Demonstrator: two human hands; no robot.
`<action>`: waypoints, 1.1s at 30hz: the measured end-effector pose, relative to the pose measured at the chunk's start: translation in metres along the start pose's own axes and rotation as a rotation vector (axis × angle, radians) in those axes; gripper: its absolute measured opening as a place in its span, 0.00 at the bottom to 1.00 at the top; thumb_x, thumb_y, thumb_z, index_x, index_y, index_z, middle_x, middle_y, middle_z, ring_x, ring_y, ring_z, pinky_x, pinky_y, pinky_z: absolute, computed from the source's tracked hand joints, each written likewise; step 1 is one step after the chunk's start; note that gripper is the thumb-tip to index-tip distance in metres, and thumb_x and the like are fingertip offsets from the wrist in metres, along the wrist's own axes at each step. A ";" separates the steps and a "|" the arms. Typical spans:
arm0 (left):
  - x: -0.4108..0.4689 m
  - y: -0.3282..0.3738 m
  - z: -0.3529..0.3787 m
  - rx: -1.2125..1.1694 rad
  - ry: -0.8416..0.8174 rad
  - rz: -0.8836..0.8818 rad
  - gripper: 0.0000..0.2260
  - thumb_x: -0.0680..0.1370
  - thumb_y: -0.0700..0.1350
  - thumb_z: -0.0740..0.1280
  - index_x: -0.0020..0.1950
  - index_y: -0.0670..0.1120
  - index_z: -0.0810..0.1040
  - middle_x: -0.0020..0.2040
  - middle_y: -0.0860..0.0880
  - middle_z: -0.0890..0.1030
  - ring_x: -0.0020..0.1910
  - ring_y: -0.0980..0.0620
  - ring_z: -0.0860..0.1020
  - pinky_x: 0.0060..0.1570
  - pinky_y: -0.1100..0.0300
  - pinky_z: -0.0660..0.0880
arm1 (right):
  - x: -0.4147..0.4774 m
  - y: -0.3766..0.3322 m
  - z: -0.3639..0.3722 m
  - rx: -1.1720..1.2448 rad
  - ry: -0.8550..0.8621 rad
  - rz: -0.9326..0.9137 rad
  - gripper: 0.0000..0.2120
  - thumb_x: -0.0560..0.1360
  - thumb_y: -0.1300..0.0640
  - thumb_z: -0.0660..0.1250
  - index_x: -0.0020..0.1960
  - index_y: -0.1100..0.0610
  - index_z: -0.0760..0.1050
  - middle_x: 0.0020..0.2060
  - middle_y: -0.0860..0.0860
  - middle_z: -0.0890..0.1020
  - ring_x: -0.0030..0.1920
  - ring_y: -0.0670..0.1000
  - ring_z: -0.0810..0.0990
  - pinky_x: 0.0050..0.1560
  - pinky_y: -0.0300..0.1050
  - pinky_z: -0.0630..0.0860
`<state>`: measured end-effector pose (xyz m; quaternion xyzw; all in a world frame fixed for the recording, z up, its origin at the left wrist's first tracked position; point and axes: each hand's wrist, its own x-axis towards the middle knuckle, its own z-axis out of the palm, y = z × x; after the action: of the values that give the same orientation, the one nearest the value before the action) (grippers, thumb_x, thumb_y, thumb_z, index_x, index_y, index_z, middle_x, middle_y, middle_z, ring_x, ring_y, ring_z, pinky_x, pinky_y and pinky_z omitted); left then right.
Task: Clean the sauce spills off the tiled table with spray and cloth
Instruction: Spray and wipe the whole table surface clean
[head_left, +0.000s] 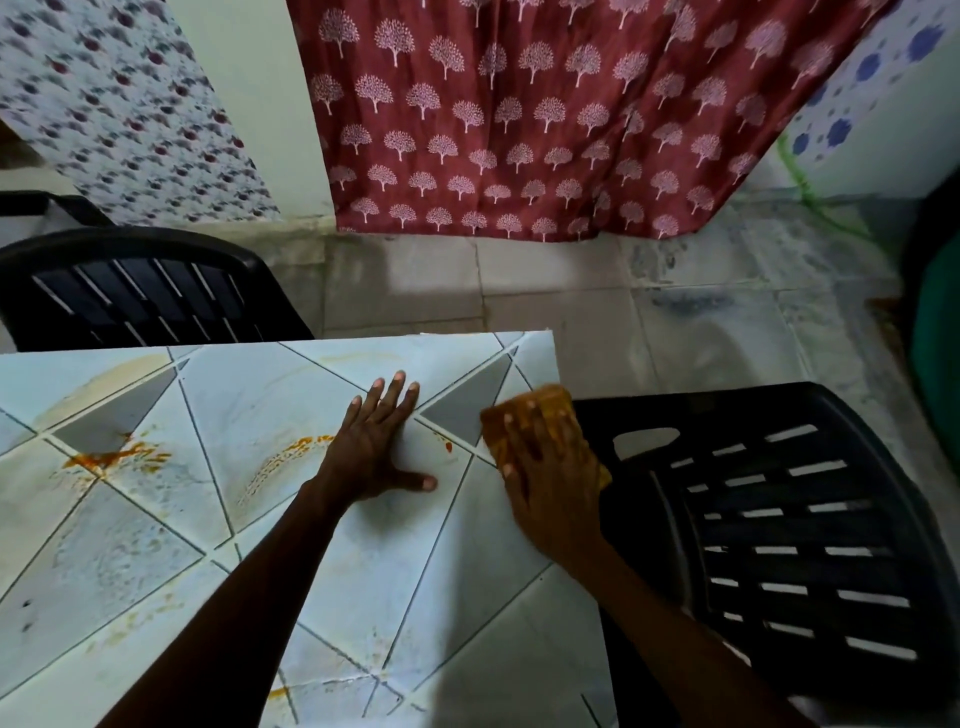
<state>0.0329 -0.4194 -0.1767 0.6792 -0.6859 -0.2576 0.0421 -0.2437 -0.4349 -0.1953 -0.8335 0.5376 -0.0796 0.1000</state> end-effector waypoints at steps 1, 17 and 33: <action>0.000 -0.001 -0.001 -0.002 -0.004 0.003 0.60 0.60 0.76 0.69 0.81 0.55 0.41 0.80 0.54 0.36 0.78 0.52 0.34 0.74 0.53 0.37 | -0.007 0.004 -0.003 0.005 -0.043 0.010 0.30 0.82 0.42 0.54 0.82 0.44 0.51 0.82 0.51 0.53 0.81 0.60 0.51 0.71 0.65 0.62; 0.002 0.007 -0.003 -0.026 -0.022 -0.044 0.58 0.61 0.73 0.72 0.81 0.56 0.43 0.81 0.53 0.38 0.79 0.49 0.37 0.76 0.46 0.40 | -0.007 0.000 -0.010 -0.048 -0.041 -0.249 0.32 0.79 0.43 0.57 0.81 0.44 0.55 0.80 0.51 0.60 0.78 0.61 0.58 0.75 0.64 0.57; -0.006 -0.002 0.002 -0.019 0.069 0.020 0.61 0.57 0.79 0.62 0.82 0.48 0.49 0.81 0.51 0.44 0.79 0.50 0.42 0.76 0.48 0.46 | 0.000 -0.020 -0.002 -0.085 -0.080 -0.156 0.30 0.80 0.41 0.58 0.80 0.42 0.57 0.80 0.50 0.60 0.78 0.61 0.58 0.73 0.63 0.59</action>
<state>0.0337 -0.4132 -0.1778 0.6802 -0.6885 -0.2402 0.0747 -0.2261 -0.4272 -0.1880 -0.8788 0.4696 -0.0310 0.0792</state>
